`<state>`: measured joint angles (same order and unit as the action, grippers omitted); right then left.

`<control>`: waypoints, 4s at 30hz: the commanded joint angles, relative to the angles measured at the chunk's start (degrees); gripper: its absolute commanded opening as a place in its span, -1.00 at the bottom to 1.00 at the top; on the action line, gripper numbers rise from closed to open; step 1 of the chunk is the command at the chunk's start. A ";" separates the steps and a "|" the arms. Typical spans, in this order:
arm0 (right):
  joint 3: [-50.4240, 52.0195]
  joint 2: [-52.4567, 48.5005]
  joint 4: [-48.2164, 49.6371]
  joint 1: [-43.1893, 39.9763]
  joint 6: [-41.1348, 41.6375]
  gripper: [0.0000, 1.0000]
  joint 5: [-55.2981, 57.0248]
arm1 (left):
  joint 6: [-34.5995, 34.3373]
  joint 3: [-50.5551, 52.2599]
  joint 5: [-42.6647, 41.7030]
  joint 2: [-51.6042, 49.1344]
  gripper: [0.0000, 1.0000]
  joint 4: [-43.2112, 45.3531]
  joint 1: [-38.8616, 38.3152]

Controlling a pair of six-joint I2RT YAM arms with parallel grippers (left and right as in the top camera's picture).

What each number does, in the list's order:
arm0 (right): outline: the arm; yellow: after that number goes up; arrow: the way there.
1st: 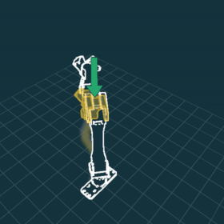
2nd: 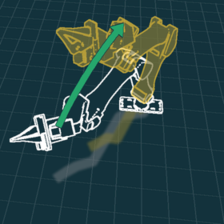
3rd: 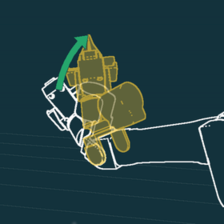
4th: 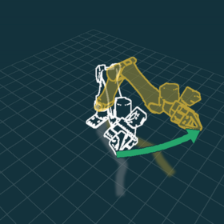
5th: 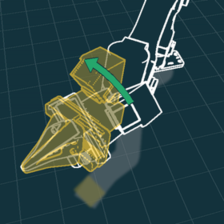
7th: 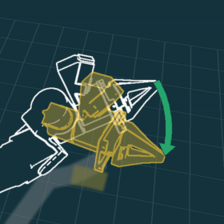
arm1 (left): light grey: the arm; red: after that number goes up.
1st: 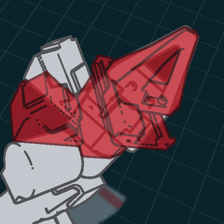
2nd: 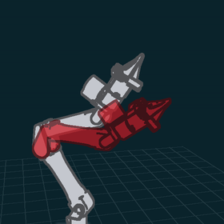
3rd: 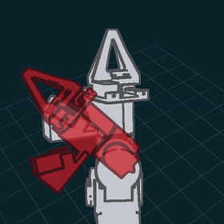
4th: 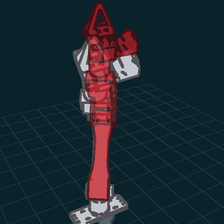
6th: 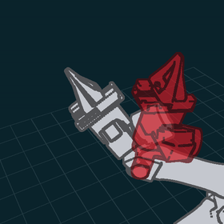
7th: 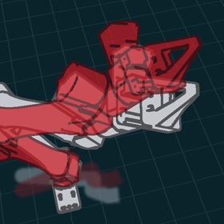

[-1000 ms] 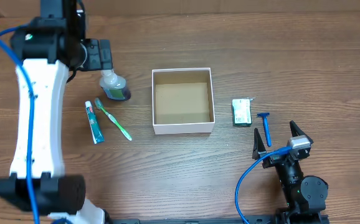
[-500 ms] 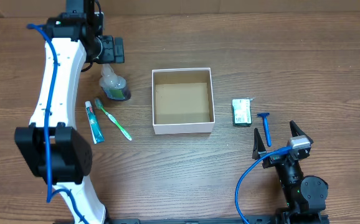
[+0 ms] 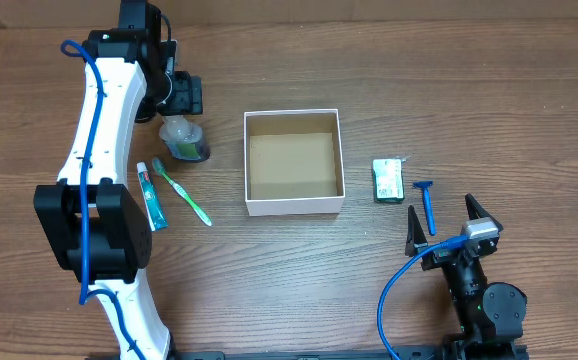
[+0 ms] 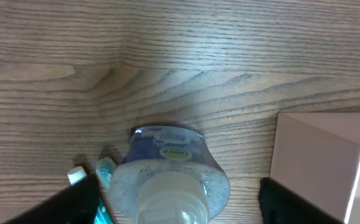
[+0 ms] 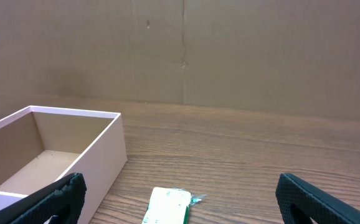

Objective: Pack container
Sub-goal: 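Reach left gripper to the soap pump bottle and grasp it, then lift the soap bottle with left gripper and carry it over the box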

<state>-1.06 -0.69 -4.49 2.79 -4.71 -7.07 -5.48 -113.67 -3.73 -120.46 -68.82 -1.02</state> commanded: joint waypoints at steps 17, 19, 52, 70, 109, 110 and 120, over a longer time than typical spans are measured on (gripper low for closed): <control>0.61 0.46 0.33 0.48 -0.24 1.00 0.11 | 0.79 -0.28 -0.76 -0.11 -0.29 -0.20 0.24; 0.61 0.46 0.33 0.46 -0.24 1.00 0.11 | 0.79 -0.28 -0.76 -0.11 -0.30 -0.31 0.24; 0.61 0.46 0.33 0.48 -0.24 1.00 0.11 | 0.76 -0.55 6.05 0.15 -0.26 -3.72 0.24; 0.61 0.46 0.33 0.46 -0.24 1.00 0.11 | -4.57 -1.70 3.80 12.59 -0.37 -3.19 0.13; 0.61 0.46 0.33 0.48 -0.24 1.00 0.11 | -25.49 -3.21 6.23 13.00 -0.58 4.98 -25.27; 0.61 0.46 0.33 0.46 -0.24 1.00 0.11 | -25.49 -3.21 7.45 11.91 -0.58 5.05 -25.27; 0.61 0.46 0.33 0.48 -0.24 1.00 0.11 | -24.74 -3.21 13.81 6.19 -0.58 7.50 -25.29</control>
<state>-1.06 -0.69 -4.51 2.79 -4.73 -7.07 -29.91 -114.80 7.31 -113.32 -62.92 -25.91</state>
